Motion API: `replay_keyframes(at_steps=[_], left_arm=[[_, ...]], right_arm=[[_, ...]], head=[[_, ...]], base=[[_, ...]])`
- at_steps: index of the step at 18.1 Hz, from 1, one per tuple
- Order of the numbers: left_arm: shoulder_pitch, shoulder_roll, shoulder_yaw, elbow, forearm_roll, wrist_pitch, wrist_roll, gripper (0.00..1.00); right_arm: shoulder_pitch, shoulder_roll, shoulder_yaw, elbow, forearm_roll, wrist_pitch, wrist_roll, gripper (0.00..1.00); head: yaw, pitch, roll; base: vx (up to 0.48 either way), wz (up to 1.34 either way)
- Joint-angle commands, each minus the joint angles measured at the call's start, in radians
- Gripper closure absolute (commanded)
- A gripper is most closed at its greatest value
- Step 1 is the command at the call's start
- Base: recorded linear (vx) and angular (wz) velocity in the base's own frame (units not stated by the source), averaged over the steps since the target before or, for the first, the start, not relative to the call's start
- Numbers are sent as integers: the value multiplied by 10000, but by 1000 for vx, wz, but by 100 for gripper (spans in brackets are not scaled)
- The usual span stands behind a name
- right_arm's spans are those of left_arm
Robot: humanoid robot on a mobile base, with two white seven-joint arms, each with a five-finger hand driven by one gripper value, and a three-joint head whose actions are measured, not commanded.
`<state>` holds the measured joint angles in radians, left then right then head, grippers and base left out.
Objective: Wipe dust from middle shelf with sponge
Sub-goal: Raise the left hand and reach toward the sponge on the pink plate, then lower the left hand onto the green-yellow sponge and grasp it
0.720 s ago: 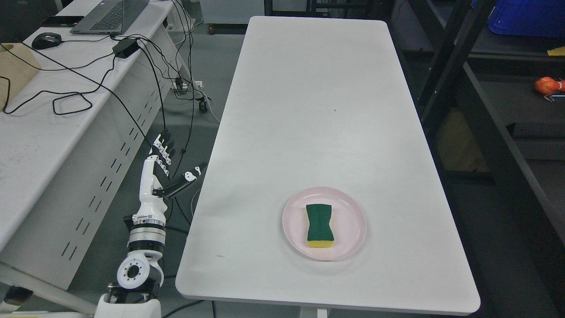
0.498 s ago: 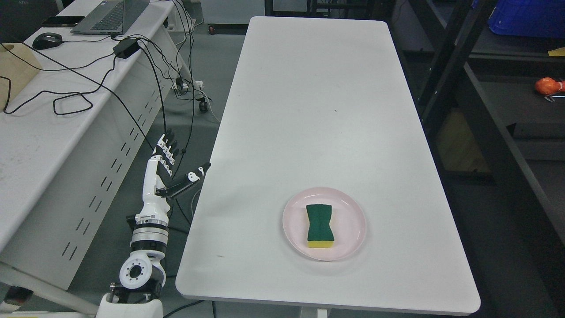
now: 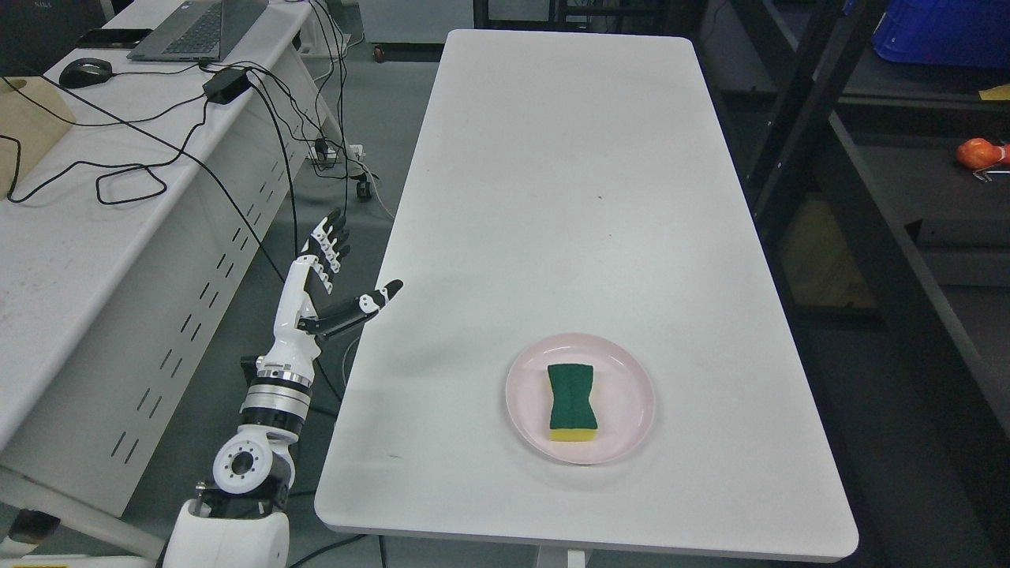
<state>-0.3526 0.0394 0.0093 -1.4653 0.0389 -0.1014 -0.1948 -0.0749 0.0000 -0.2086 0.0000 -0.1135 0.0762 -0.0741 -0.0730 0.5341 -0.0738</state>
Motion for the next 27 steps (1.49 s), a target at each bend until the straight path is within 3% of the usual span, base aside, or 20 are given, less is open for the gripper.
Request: replay_keyframes(at_steps=[1, 7, 11, 16, 20, 27], left_arm=[[-2038, 1217, -613, 1029, -2894, -1097, -2235, 7], [-3788, 1646, -2866, 1889, -8436, -4488, -3037, 7], [-4327, 1662, -4736, 2134, -10815, -5365, -3037, 8], [-4664, 836, -6473, 2703, -11664, -5459, -2960, 12], [-4926, -39, -6612, 2596, -11633, -6193, -3189, 12], [-4757, -133, -6597, 1308, -11633, -6395, -4983, 13]], right_arm=[[-2, -175, 0, -175, 0, 5, 4, 0], [-2, -175, 15, -175, 0, 5, 4, 0], [-2, -175, 0, -175, 0, 5, 4, 0], [-2, -175, 0, -175, 0, 5, 4, 0], [-2, -175, 0, -175, 0, 5, 4, 0], [-2, -175, 0, -175, 0, 5, 4, 0]], head=[[0, 0, 0], [0, 0, 0], [0, 0, 0], [0, 0, 0], [0, 0, 0], [0, 0, 0]], base=[[0, 0], [0, 0], [0, 0], [0, 0], [0, 0], [0, 0]])
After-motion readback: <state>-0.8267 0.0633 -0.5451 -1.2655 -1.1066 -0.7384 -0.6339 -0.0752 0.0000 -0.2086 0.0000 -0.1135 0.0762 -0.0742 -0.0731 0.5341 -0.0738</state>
